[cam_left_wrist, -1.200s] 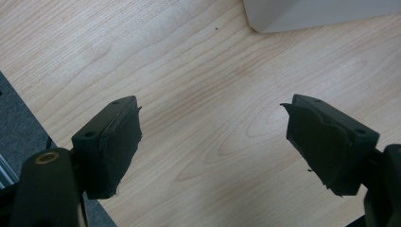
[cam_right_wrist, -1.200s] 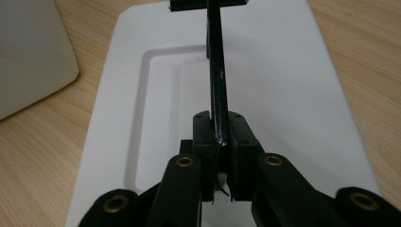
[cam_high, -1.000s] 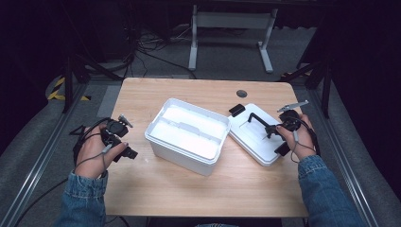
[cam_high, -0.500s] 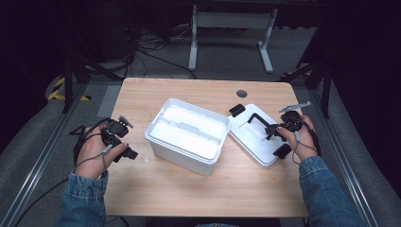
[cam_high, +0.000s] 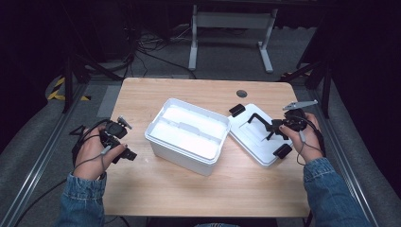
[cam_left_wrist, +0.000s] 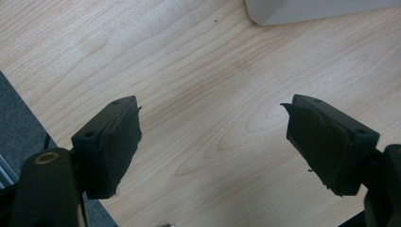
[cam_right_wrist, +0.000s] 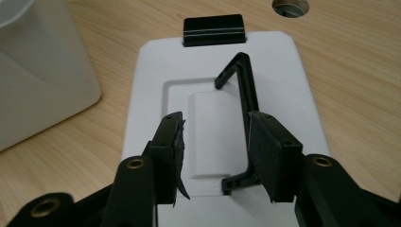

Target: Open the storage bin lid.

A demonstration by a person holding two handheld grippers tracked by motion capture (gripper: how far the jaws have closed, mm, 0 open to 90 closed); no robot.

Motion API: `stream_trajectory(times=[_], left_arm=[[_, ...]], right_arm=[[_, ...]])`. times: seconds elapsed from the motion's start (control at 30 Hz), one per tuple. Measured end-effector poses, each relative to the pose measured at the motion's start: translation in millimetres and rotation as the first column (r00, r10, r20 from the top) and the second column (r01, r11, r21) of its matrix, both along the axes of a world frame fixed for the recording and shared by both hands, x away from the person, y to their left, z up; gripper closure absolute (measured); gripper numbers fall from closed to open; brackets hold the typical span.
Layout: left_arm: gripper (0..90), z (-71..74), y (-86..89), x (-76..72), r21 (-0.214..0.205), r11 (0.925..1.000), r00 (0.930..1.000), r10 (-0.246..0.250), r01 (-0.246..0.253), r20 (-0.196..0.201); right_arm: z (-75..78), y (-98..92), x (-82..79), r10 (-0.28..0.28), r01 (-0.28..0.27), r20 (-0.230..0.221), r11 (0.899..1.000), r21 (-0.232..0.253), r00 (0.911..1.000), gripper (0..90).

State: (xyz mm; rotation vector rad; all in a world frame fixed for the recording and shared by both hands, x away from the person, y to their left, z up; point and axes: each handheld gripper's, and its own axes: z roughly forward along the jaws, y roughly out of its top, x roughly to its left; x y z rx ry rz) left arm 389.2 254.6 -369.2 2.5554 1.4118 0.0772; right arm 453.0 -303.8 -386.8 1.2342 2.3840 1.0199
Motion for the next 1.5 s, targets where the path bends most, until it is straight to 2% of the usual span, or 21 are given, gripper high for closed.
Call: stream_trajectory(times=[0.27, 0.37, 0.7, 1.0, 1.23, 1.5], left_arm=[[19.3, 0.0, 3.1, -3.3, -0.002, 1.0, 1.0, 0.009, -0.009, -0.002], [19.4, -0.2, 3.8, -4.7, -0.003, 1.0, 1.0, 0.008, -0.008, 0.003], [19.3, 0.3, 3.3, -4.2, -0.001, 1.0, 1.0, -0.002, 0.002, 0.001], [19.1, -0.1, 0.3, -1.6, 0.001, 1.0, 1.0, -0.006, 0.006, -0.001], [18.9, -0.1, 0.1, -0.6, 0.004, 0.9999, 0.9999, -0.014, 0.014, 0.004], [18.7, -0.1, -0.2, -0.5, 0.005, 0.9999, 0.9999, -0.014, 0.014, 0.0]], right_arm=[[12.5, 14.8, -20.1, 0.058, -0.059, 0.016, 0.998, 0.02, 0.9982, 54.9], [17.6, 25.5, -31.6, 0.098, -0.099, 0.019, 0.995, 0.026, 0.995, 53.9], [24.0, 48.8, -57.5, 0.168, -0.168, 0.013, 0.985, 0.035, 0.9857, 52.7], [17.4, 60.0, -70.5, 0.194, -0.194, -0.001, 0.98, 0.041, 0.981, 51.5], [1.7, 69.5, -81.5, 0.212, -0.211, -0.014, 0.977, 0.043, 0.9772, 51.0], [-7.8, 74.5, -93.1, 0.224, -0.222, -0.029, 0.974, 0.051, 0.9742, 49.1]])
